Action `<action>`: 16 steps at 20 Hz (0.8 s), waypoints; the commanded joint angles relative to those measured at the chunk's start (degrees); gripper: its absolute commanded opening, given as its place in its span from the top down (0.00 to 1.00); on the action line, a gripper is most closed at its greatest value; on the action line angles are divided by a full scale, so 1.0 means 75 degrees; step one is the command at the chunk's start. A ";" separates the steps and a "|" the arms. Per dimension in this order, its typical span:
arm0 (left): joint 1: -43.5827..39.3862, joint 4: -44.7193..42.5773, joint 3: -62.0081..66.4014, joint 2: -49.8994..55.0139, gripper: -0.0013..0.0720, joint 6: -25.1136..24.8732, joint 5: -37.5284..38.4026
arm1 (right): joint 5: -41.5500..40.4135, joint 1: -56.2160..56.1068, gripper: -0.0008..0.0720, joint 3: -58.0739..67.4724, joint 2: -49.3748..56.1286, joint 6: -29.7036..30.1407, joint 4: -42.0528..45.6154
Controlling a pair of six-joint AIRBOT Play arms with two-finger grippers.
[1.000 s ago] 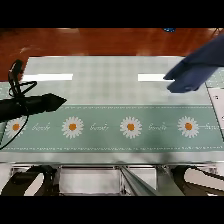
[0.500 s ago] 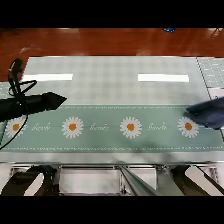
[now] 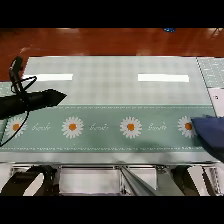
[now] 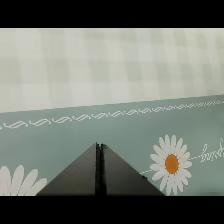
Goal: Fold the shirts.
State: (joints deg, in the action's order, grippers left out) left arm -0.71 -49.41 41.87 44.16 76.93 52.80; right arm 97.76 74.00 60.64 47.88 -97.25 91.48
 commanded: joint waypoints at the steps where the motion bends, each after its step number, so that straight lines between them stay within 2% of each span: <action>1: -0.0003 -0.0009 0.0003 0.0399 0.96 -0.0003 -0.0047 | -0.0038 0.0251 0.43 -0.0915 -0.0175 -0.0166 0.1422; 3: -0.0003 -0.0009 0.0003 0.0784 0.96 -0.0061 -0.0093 | -0.0425 0.0251 0.43 -0.0950 -0.0169 -0.0163 0.1422; 4: -0.0003 -0.0009 0.0041 0.1005 0.96 -0.0297 -0.0189 | -0.0691 0.0251 0.43 -0.0950 -0.0166 -0.0184 0.1396; 6: 0.0122 -0.0009 0.0644 0.1620 0.96 -0.0676 -0.0239 | -0.1609 0.0251 0.45 -0.0828 -0.0119 -0.0256 0.0434; 7: 0.0248 -0.0009 0.1262 0.1988 0.96 -0.0720 -0.0213 | -0.2142 0.0245 0.60 -0.0667 -0.0038 -0.0178 -0.0560; 8: 0.0361 -0.0009 0.1999 0.2326 0.96 -0.0720 -0.0117 | -0.2780 0.0242 0.83 -0.0431 0.0131 0.0224 -0.2104; 9: 0.0440 -0.0009 0.2926 0.2696 0.96 -0.0714 0.0090 | -0.3398 0.0146 0.93 -0.0210 0.0312 0.0810 -0.3821; 10: 0.0440 -0.0009 0.3853 0.3031 0.96 -0.0714 0.0306 | -0.4042 -0.0283 0.95 0.0093 0.0551 0.1110 -0.5202; 11: 0.0373 -0.0012 0.4887 0.3401 0.97 -0.0705 0.0574 | -0.4500 -0.1037 0.95 0.0510 0.0833 0.1466 -0.5977; 12: 0.0254 -0.0012 0.5831 0.3739 0.97 -0.0662 0.0819 | -0.4715 -0.1973 0.95 0.1005 0.1137 0.1743 -0.6100; 14: -0.0204 -0.0475 0.7481 0.4336 0.97 -0.0230 0.1207 | -0.4943 -0.4275 0.95 0.2014 0.1781 0.2002 -0.5488; 16: -0.0833 -0.1918 0.8244 0.4605 0.97 0.0423 0.1440 | -0.5147 -0.6429 0.95 0.2602 0.2302 0.1996 -0.4538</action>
State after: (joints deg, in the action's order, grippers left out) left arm -2.61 -53.78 91.31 74.08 74.91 59.44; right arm 64.77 44.66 73.12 59.88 -85.34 56.60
